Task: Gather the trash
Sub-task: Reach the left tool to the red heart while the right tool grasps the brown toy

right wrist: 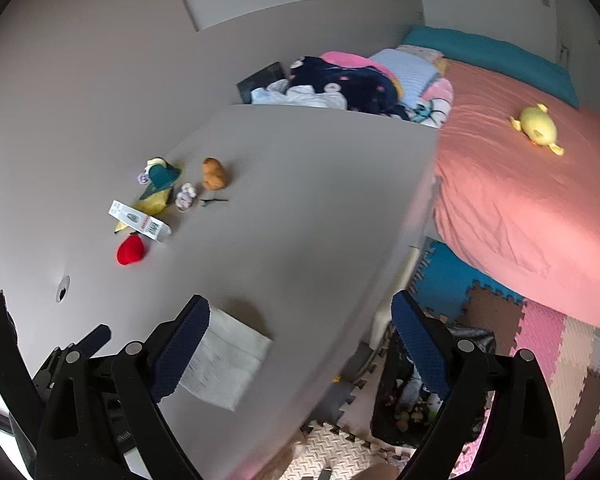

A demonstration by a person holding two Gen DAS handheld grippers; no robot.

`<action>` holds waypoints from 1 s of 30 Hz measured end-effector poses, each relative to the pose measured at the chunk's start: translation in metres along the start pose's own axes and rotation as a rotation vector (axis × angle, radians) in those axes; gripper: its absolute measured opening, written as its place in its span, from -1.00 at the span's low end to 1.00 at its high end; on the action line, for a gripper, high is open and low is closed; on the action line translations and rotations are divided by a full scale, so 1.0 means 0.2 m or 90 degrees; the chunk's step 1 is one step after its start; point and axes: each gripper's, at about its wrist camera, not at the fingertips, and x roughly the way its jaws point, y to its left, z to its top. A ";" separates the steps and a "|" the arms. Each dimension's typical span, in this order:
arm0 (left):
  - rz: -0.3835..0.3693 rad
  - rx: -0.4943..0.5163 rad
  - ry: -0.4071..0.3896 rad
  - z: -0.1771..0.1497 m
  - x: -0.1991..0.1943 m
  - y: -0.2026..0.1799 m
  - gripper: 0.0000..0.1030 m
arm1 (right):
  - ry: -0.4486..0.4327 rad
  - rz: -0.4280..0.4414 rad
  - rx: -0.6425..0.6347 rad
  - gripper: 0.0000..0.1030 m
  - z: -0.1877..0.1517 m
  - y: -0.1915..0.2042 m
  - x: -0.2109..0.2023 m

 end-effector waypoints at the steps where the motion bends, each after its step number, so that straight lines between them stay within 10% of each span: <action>1: 0.009 -0.010 -0.002 0.02 0.00 0.04 0.88 | 0.002 0.004 -0.005 0.79 0.02 0.02 0.02; 14: 0.032 -0.058 0.045 0.26 0.25 0.49 0.01 | 0.060 0.036 -0.055 0.27 0.36 0.39 0.45; 30: 0.022 -0.031 0.064 0.42 0.47 0.58 -0.02 | 0.104 -0.006 -0.085 0.19 0.61 0.64 0.93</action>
